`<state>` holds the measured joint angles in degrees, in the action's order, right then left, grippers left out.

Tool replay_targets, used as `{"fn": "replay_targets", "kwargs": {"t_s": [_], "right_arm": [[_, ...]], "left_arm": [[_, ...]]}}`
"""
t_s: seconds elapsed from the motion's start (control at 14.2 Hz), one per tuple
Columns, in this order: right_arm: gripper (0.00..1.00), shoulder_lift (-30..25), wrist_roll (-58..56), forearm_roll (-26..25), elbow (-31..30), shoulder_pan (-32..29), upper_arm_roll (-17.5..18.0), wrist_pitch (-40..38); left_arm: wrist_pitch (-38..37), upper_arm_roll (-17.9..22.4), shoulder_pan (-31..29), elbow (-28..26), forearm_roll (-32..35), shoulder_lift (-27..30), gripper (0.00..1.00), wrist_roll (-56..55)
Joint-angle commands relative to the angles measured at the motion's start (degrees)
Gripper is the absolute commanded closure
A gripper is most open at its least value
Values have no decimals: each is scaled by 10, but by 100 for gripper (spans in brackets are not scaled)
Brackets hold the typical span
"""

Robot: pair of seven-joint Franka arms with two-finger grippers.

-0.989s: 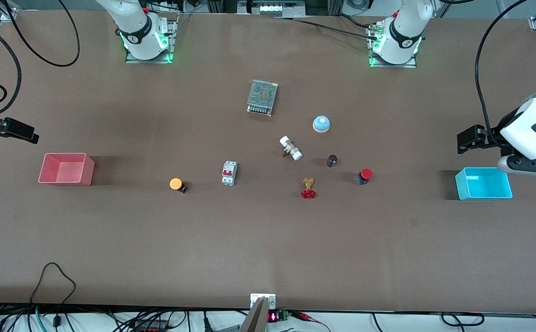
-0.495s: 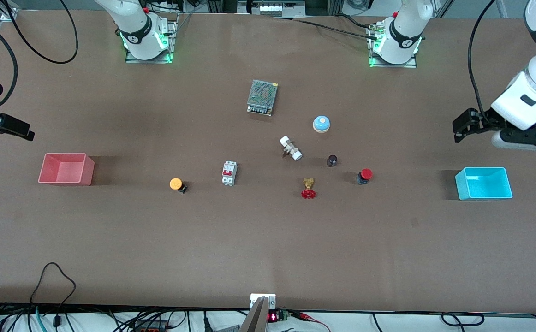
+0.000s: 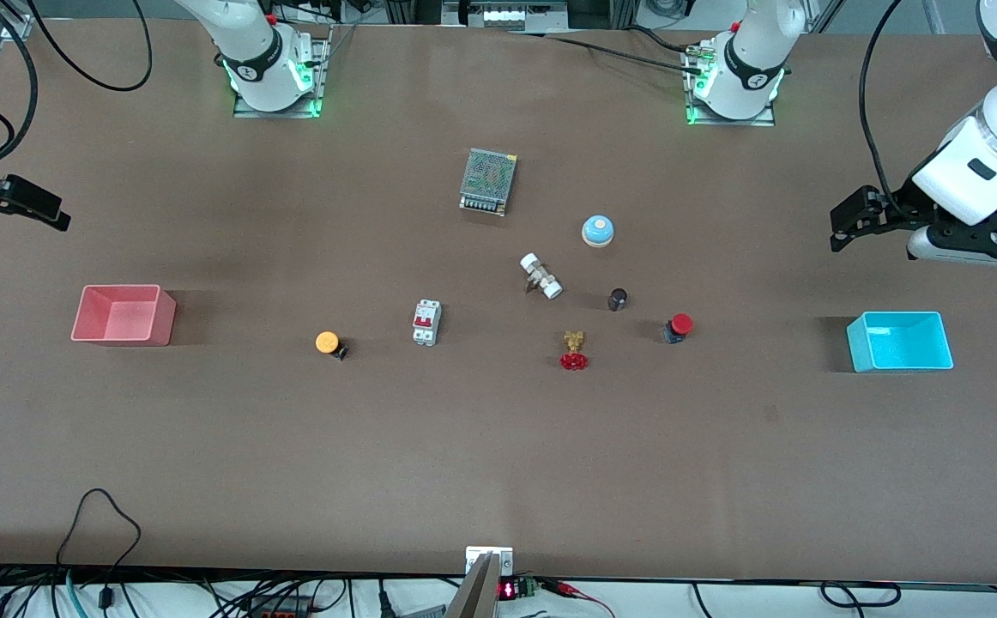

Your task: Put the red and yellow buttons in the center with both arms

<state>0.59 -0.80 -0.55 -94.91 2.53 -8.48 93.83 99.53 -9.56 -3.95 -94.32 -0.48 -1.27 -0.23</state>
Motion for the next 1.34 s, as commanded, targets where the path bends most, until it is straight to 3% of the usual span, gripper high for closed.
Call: {"fn": "replay_targets", "kwargs": {"t_s": [0.0,1.27], "right_arm": [[0,-30,-7,-7,-26,7,-5,7],[0,-37,-6,-6,-19,8,-3,-26]], "left_arm": [[-8,-3,-6,-1,-12,8,0,15],[-29,-4,-7,0,-10,8,0,14]]}}
